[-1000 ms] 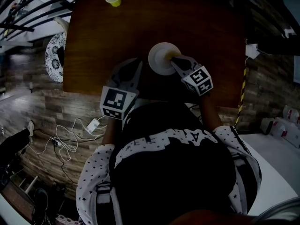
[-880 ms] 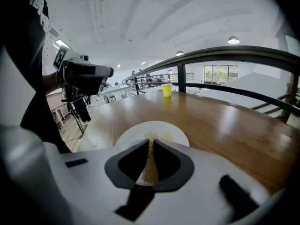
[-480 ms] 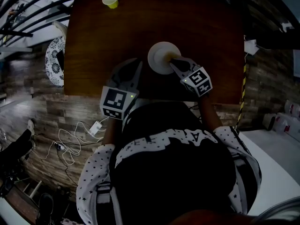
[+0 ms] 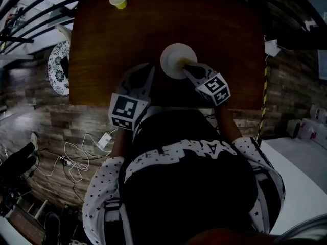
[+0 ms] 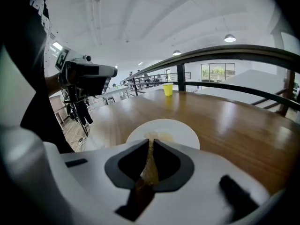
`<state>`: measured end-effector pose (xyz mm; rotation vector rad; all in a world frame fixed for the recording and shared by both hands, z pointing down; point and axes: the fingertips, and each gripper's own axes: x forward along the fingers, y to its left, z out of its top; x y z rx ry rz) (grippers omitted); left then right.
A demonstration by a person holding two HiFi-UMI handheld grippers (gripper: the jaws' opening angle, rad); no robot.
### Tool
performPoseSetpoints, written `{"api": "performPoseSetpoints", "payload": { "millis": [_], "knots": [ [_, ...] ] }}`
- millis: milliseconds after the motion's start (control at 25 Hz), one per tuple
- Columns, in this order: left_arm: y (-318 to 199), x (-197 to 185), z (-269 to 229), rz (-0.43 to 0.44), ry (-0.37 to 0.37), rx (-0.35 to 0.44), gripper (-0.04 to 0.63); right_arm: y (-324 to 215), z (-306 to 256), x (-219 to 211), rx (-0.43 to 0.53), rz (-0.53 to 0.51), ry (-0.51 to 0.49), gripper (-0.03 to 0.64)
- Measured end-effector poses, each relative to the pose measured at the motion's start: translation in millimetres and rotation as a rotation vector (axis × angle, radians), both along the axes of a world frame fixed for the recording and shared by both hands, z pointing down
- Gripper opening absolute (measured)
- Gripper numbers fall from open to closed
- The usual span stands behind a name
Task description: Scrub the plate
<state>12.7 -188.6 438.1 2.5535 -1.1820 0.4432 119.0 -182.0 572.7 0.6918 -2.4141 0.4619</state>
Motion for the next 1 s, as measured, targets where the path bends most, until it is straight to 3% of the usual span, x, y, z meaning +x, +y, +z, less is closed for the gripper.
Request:
{"api": "performPoseSetpoints", "payload": {
  "millis": [1000],
  "knots": [
    [4,-4,-2,0.033,0.012,0.007,0.014,21,-2,-17,-0.015,-0.005,-0.012,0.043]
  ]
}}
